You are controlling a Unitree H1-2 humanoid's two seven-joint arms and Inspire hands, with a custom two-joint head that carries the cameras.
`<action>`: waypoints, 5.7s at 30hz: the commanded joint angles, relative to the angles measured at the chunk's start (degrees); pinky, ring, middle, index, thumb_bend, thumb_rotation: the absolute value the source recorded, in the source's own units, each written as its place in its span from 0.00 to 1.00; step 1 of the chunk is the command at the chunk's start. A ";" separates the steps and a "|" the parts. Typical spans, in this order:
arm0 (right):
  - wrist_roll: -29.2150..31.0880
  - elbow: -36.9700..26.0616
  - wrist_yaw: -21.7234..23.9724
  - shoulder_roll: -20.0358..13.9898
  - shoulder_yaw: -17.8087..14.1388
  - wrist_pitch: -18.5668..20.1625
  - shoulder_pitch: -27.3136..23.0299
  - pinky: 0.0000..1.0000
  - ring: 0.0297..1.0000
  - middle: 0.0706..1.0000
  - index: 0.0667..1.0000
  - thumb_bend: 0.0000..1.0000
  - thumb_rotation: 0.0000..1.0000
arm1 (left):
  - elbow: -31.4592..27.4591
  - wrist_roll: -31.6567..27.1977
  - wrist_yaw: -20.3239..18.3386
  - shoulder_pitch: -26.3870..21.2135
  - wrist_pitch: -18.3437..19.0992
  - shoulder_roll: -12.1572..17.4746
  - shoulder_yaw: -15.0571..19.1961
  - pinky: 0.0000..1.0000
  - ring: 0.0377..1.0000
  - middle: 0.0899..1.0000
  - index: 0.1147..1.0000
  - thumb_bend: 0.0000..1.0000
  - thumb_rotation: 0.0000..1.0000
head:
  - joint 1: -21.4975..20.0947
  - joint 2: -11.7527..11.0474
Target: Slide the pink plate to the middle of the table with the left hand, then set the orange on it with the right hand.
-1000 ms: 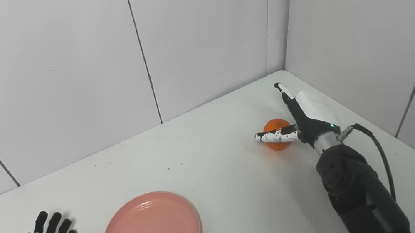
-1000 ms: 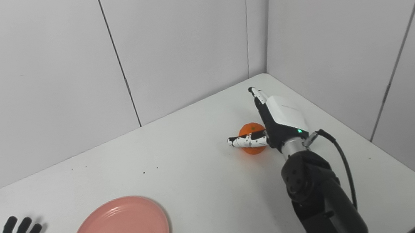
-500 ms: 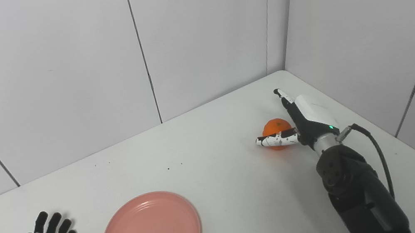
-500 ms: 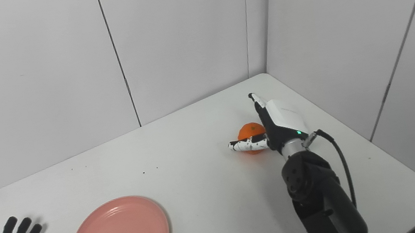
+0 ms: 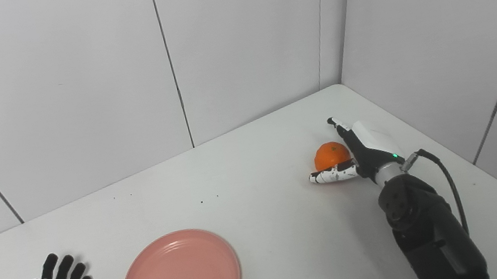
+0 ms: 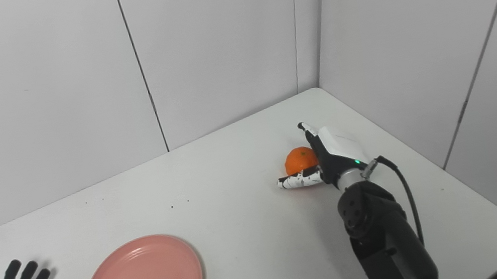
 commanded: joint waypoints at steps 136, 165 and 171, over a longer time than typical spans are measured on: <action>4.00 -2.17 -9.27 11.83 37.11 -5.11 -8.03 0.27 0.34 0.42 0.45 0.51 0.13 | -3.03 15.76 10.41 3.81 -0.72 -11.03 -8.42 0.93 0.94 0.94 0.92 0.37 1.00 | 34.97 2.84; 4.29 6.38 -14.79 11.09 39.35 -9.66 -6.79 0.15 0.21 0.28 0.45 0.52 0.13 | -1.92 15.70 11.12 3.72 -3.18 -11.44 -7.68 0.93 0.93 0.94 0.93 0.38 1.00 | 34.16 3.30; 4.36 5.49 -14.63 10.81 39.10 -9.35 -6.46 0.22 0.29 0.37 0.45 0.52 0.13 | -2.17 15.90 11.39 3.83 -2.80 -11.59 -7.63 0.93 0.93 0.94 0.93 0.39 1.00 | 34.09 3.37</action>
